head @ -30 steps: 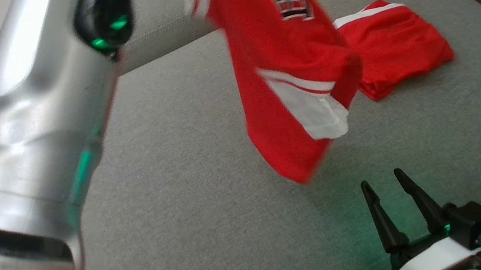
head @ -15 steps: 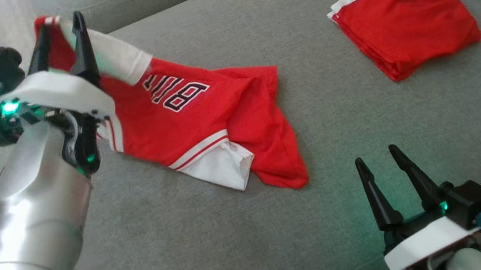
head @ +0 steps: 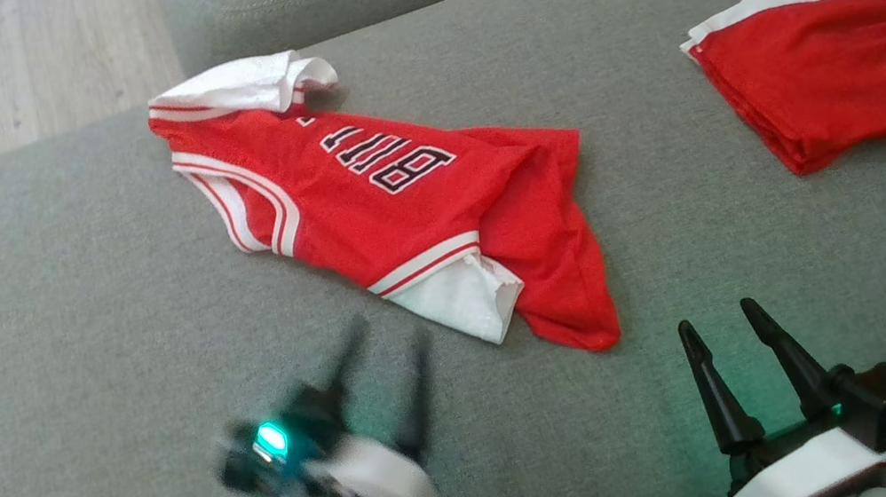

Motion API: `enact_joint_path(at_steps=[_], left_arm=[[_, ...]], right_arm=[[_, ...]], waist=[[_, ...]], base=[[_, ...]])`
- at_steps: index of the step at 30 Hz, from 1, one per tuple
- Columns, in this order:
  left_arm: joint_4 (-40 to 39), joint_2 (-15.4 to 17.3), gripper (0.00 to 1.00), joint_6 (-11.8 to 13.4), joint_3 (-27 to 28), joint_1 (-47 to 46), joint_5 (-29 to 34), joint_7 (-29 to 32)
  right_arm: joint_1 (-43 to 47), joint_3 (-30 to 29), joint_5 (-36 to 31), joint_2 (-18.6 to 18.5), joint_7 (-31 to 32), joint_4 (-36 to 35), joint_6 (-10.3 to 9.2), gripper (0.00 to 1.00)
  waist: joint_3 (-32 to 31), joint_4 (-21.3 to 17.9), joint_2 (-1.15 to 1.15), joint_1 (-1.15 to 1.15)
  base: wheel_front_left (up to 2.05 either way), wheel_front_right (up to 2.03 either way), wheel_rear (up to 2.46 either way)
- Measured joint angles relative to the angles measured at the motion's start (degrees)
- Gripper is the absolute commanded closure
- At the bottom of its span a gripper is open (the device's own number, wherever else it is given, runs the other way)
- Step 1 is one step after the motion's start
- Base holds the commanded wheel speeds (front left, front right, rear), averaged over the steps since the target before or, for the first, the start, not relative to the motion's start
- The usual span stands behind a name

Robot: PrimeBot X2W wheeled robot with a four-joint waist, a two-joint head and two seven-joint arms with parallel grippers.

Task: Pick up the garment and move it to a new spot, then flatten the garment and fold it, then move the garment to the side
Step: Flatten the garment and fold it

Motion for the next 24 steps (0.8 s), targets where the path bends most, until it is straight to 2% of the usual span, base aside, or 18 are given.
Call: enact_joint_path(at_steps=[5,11,19,20,21,22,24], left_arm=[[2.01,-3.24,0.00,-1.96,-5.38,0.83,1.25,1.98],[7.37,-4.78,0.00,-1.37,-6.60,-3.46,1.37,2.97],[13.36,-5.41,0.00,-0.88,-7.44,-7.71,-2.24,3.28],[13.52,-5.43,0.04,-0.85,-7.64,-8.15,-2.92,3.09],[13.69,-5.47,0.55,-0.71,-7.86,-8.55,-3.52,2.85],[13.97,-5.48,1.00,-0.35,-8.13,-8.98,-4.01,2.75],[15.05,-5.48,1.00,0.46,-8.78,-9.74,-4.67,2.07]], right_arm=[[-0.33,0.80,-0.01,0.00,0.00,0.00,0.00,0.00],[-2.05,1.09,0.00,-0.01,0.00,0.04,0.01,0.00],[-3.02,1.23,0.00,-0.01,0.00,0.04,0.00,0.00],[-3.39,1.22,0.00,-0.01,0.00,0.05,0.01,0.00],[-3.74,1.20,0.00,-0.01,0.00,0.04,0.01,0.00],[-3.98,1.18,0.00,-0.01,0.00,0.03,0.01,0.00],[-4.09,1.08,-0.01,-0.01,0.00,0.04,0.01,0.00]], waist=[[1.33,-0.28,0.00,0.00],[3.25,-2.42,0.00,0.01],[5.71,-5.50,0.00,0.01],[5.92,-5.70,0.00,0.01],[6.09,-5.81,0.00,0.01],[6.21,-5.85,0.00,0.01],[6.15,-5.67,0.00,0.01]], base=[[0.00,0.00,0.00],[0.00,0.00,0.00],[0.00,0.00,0.00],[0.00,0.00,0.00],[0.00,0.00,0.00],[0.00,0.00,0.00],[0.00,0.00,0.00]])
